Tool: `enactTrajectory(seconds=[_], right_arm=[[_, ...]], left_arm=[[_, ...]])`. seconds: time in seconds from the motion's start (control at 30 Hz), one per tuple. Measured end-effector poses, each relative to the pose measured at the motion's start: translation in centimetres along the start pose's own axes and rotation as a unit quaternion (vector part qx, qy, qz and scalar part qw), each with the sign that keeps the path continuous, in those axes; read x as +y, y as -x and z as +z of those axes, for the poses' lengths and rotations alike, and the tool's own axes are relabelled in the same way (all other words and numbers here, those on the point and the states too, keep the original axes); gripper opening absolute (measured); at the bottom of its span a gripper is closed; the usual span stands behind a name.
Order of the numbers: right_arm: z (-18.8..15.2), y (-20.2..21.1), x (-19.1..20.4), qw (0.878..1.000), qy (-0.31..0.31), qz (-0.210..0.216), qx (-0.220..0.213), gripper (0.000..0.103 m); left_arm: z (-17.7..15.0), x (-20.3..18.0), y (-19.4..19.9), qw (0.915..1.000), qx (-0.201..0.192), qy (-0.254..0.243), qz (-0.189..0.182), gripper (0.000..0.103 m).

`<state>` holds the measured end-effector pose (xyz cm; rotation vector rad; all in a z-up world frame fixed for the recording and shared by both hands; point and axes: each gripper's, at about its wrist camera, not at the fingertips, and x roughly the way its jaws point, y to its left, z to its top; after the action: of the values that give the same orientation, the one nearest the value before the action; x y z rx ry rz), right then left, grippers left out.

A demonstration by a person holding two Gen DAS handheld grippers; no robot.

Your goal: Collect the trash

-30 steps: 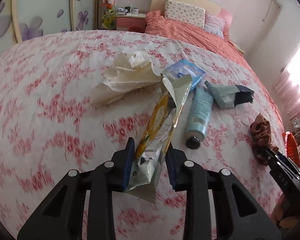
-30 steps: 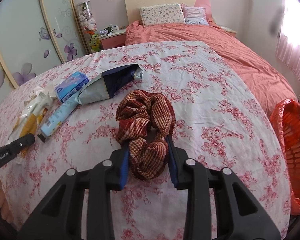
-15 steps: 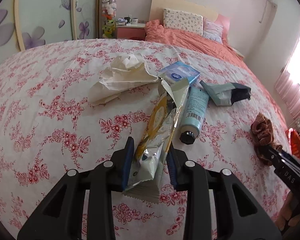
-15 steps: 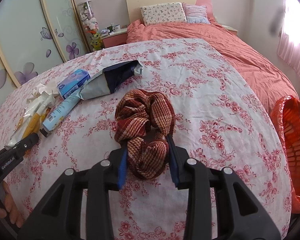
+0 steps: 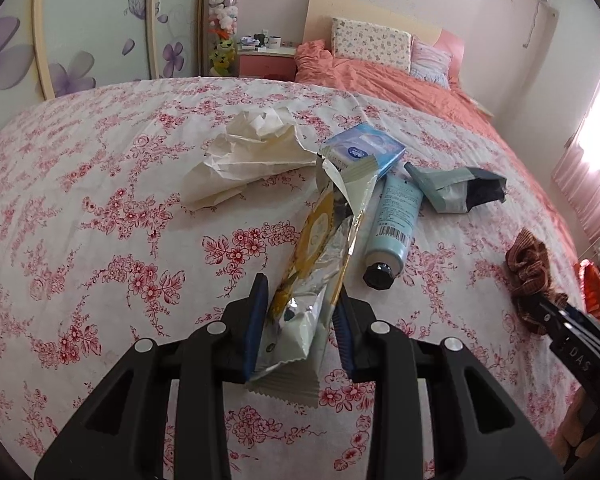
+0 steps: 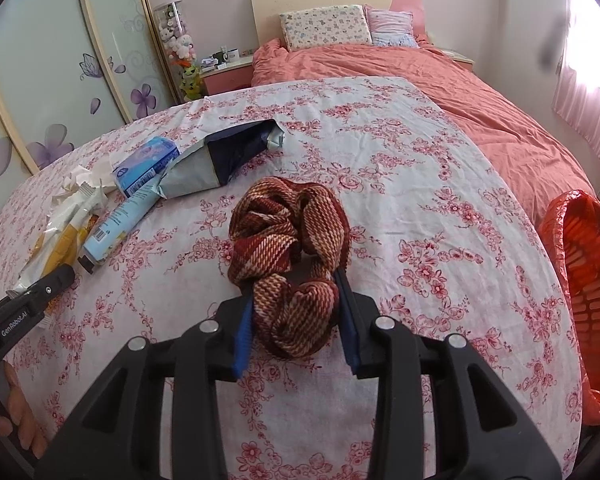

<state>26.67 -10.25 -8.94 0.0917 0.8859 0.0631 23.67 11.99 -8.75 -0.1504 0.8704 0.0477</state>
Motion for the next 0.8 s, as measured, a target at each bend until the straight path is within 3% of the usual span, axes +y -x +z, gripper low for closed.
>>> enactTrajectory(seconds=[0.2, 0.43, 0.5, 0.8], right_arm=[[0.0, 0.0, 0.2, 1.0, 0.005, -0.005, 0.0, 0.036], [0.0, 0.1, 0.3, 1.0, 0.007, -0.006, 0.0, 0.034], [0.1, 0.3, 0.1, 1.0, 0.004, 0.002, -0.006, 0.028], [0.3, 5.1, -1.3, 0.998, -0.008, 0.029, -0.058, 0.026]], left_arm=[[-0.1, -2.0, -0.2, 0.9976, 0.006, -0.042, 0.054, 0.033], [0.0, -1.6, -0.3, 0.9978, 0.006, -0.041, 0.052, 0.032], [0.1, -1.2, -0.2, 0.9984, 0.003, -0.039, 0.042, 0.015], [-0.4, -1.3, 2.2, 0.9991, -0.015, -0.031, 0.027, 0.011]])
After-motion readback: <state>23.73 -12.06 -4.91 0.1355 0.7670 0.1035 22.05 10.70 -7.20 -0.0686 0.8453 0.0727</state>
